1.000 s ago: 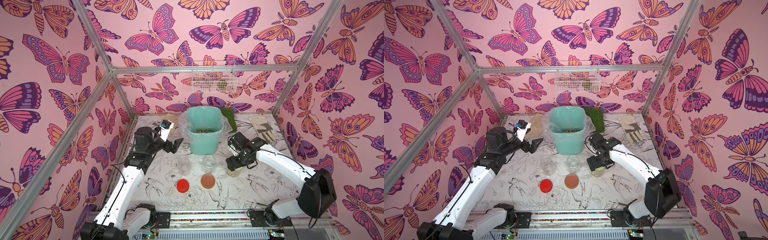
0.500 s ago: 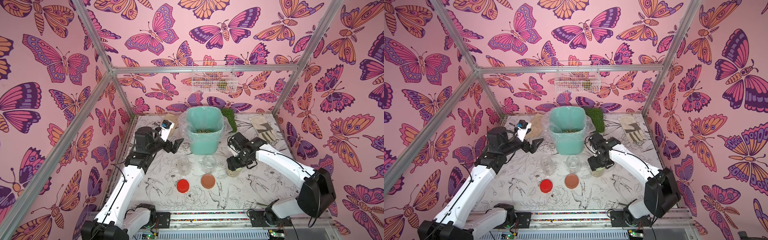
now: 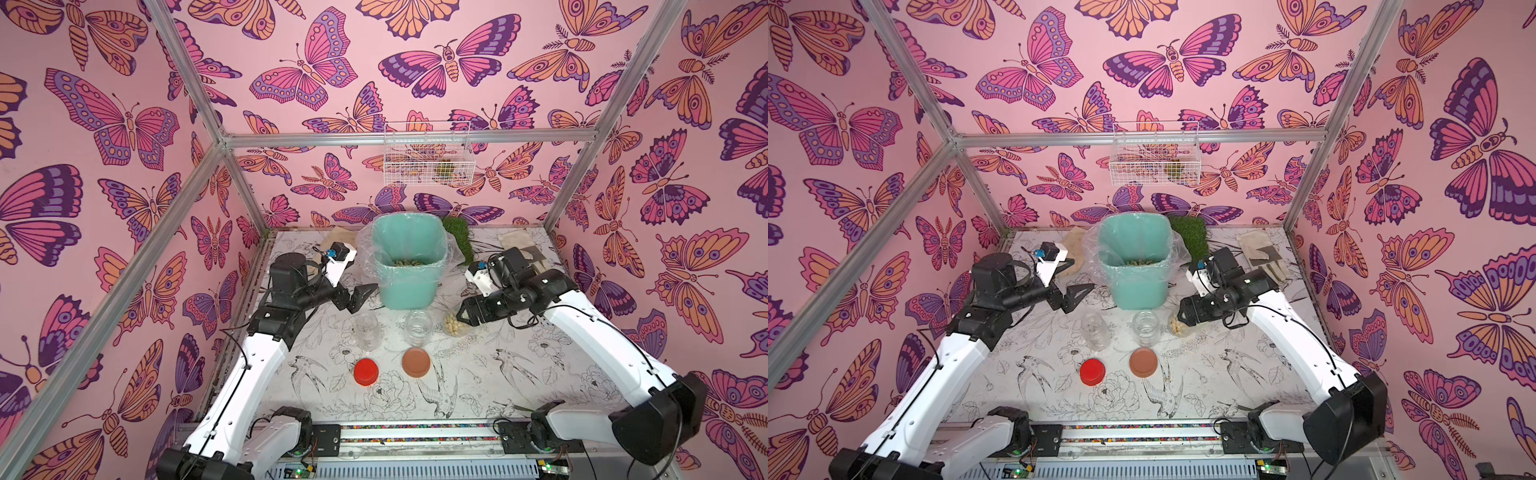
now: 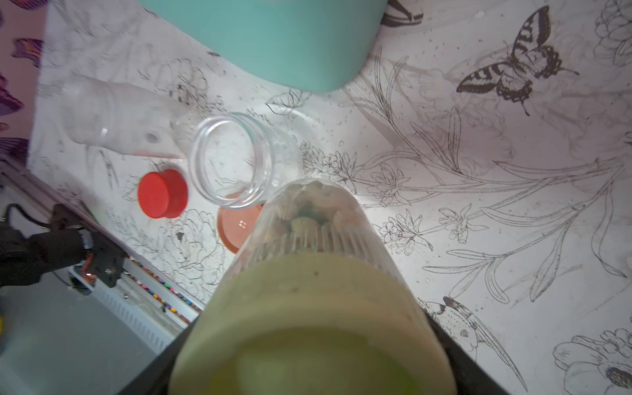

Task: Empty moldy peanuts from jars
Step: Pick up the jar from the center of the board.

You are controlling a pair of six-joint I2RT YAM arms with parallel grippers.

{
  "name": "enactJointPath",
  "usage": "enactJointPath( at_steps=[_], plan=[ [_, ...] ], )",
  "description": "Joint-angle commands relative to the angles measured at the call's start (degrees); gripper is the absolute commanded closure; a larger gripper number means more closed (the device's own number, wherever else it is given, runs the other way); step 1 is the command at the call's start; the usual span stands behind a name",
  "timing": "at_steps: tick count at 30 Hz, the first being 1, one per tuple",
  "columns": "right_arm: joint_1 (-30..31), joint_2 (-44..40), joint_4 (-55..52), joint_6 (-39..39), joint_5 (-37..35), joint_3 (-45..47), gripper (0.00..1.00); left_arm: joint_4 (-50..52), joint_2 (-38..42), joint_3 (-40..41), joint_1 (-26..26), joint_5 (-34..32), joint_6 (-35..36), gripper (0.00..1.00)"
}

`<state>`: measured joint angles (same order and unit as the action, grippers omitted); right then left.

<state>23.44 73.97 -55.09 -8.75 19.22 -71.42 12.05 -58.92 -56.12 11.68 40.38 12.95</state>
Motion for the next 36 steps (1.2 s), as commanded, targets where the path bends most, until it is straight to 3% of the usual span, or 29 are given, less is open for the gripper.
enactJointPath(
  at_steps=[1,10,18,23,36],
  plan=[
    [-2.0,-2.8,3.9,-0.6,11.3,-3.7,1.0,0.3,1.1,-1.5,1.7,5.5,0.4,0.0],
    [-2.3,-2.9,10.7,-4.2,22.1,-8.5,1.0,3.6,-0.8,-4.4,8.4,4.1,3.5,0.0],
    [-2.2,-2.4,20.8,-10.8,28.1,-9.5,1.0,9.7,-4.4,-7.1,14.6,-4.1,11.1,0.0],
    [-2.3,-1.6,27.8,-15.1,31.5,-8.6,1.0,10.0,-6.0,-7.9,16.8,-6.6,13.7,0.0],
    [-1.0,0.8,30.6,-17.1,34.9,-8.2,1.0,8.6,-10.1,-10.1,19.7,-12.4,15.2,0.0]
  ],
)
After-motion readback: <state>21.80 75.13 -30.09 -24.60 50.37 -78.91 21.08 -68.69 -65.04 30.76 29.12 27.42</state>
